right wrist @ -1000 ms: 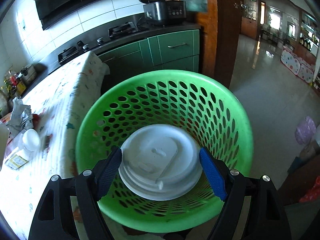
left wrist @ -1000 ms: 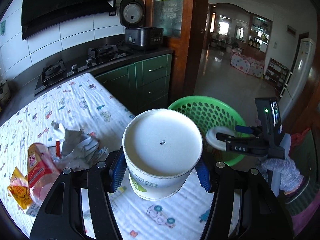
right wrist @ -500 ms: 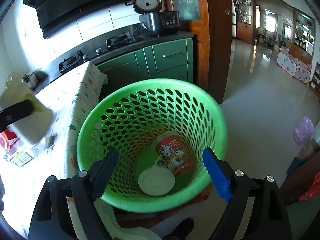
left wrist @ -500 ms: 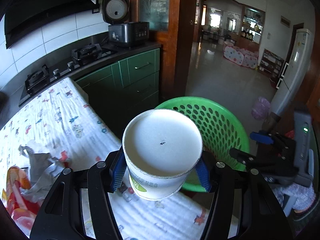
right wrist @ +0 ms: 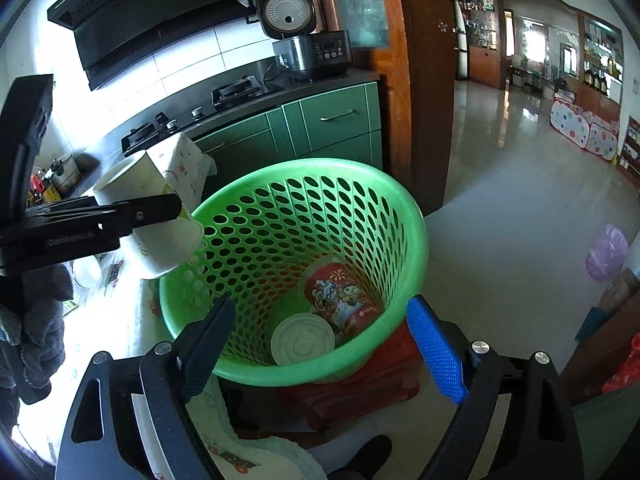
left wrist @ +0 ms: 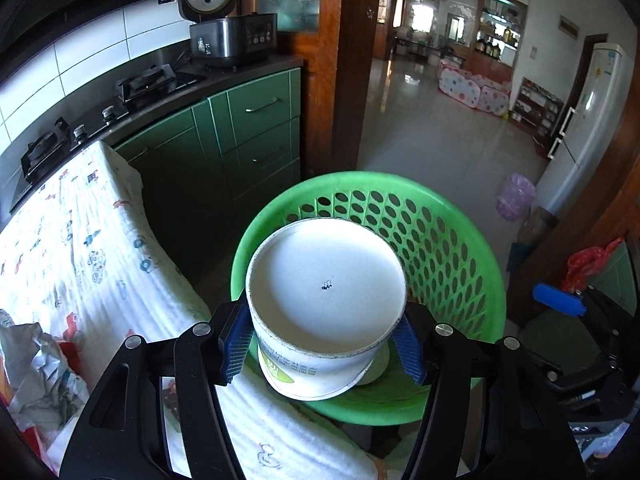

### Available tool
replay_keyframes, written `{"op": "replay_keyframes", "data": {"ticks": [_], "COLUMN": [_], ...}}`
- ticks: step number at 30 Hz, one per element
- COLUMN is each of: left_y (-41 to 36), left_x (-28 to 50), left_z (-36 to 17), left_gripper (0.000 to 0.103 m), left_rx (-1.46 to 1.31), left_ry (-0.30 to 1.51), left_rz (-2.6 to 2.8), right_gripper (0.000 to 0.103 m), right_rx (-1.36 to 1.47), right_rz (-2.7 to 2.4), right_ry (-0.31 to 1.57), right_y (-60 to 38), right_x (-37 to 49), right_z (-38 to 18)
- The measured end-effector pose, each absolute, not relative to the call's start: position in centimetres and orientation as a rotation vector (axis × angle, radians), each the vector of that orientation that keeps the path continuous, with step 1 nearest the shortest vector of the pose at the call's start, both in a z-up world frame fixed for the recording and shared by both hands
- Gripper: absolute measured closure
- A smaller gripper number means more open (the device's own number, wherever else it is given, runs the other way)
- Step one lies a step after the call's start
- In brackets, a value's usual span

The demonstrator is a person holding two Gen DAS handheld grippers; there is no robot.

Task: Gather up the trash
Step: 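Lower the white paper cup into the basket and open the left gripper, then move both tools back to the table and grasp the drink bottle with the right gripper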

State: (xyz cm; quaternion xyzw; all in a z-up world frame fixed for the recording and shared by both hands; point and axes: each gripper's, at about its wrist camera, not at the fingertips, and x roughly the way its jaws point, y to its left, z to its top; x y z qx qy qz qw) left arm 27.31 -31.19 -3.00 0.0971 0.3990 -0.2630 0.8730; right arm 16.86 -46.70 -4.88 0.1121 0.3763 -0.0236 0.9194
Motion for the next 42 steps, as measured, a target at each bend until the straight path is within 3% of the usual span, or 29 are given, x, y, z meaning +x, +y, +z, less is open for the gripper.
{"op": "replay_keyframes", "data": {"ticks": [3, 7, 21, 42], "left_y": [-31.5, -31.4, -25.9, -7.0], "left_x": [27.1, 26.7, 23.3, 18.7], "left_z": [-3.3, -3.1, -0.1, 3.7], "left_gripper": [0.041, 0.032, 0.032, 0.032], "left_rx": [0.211, 0.221, 0.196, 0.124], "left_ry": [0.840, 0.827, 0.777, 0.734], "left_rz": [-0.551, -0.550, -0.518, -0.231], "right_gripper": [0.018, 0.018, 0.018, 0.018], "right_rx": [0.237, 0.236, 0.200, 0.079], "right_rz": [-0.053, -0.052, 0.018, 0.273], "right_ry": [0.780, 0.783, 0.737, 0.703], "right_y": [-46.8, -46.5, -42.6, -29.2], "right_x": [16.6, 16.5, 15.5, 18.1], "right_z": [-5.2, -5.1, -2.3, 2.6]}}
